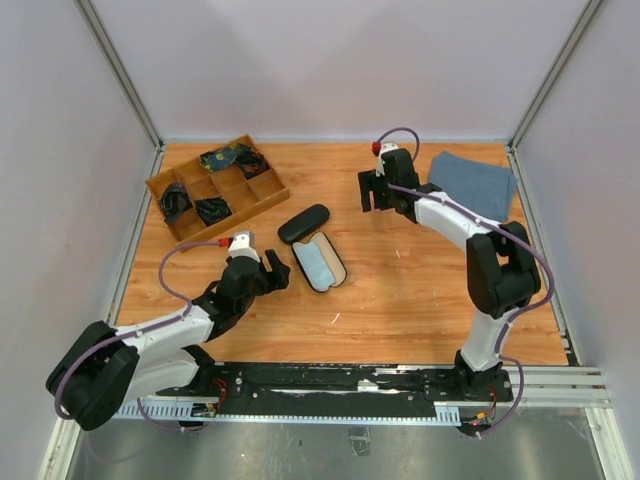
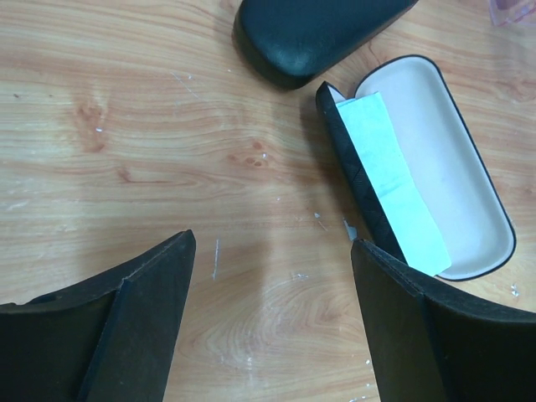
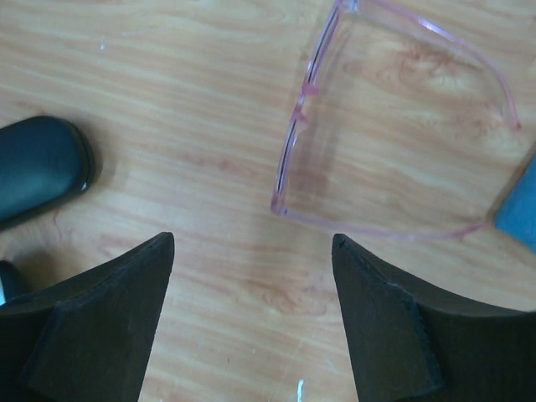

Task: Organize the sunglasses
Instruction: Adjust the sunglasses case at the center of the board, then pick up the sunglasses from the center of the board.

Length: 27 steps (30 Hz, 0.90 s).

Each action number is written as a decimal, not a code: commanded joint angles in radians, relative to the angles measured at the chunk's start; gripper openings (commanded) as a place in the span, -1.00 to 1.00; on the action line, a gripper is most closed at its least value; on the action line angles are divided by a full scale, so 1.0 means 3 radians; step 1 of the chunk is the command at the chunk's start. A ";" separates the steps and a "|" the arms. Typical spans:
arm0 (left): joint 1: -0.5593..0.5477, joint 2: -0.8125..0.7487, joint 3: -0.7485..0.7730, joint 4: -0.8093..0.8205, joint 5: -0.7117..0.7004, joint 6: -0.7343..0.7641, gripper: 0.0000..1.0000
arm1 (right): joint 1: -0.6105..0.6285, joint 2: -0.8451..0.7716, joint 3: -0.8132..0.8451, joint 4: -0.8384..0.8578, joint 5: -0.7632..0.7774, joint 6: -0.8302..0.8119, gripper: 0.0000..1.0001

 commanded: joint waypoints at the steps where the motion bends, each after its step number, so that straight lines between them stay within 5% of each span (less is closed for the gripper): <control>1: 0.0013 -0.0298 -0.0105 -0.0103 -0.0134 0.0004 0.63 | -0.0028 0.0295 0.0434 -0.0213 0.0195 -0.0116 0.47; 9: 0.0014 -0.0659 -0.0307 0.0008 -0.0156 -0.0001 0.62 | -0.0043 0.0976 0.1236 -0.0572 0.0318 -0.0153 0.16; 27: 0.0024 -0.0589 -0.0377 0.0208 -0.0158 0.0030 0.63 | -0.0079 0.1599 0.1876 -0.0749 0.0415 -0.0123 -0.04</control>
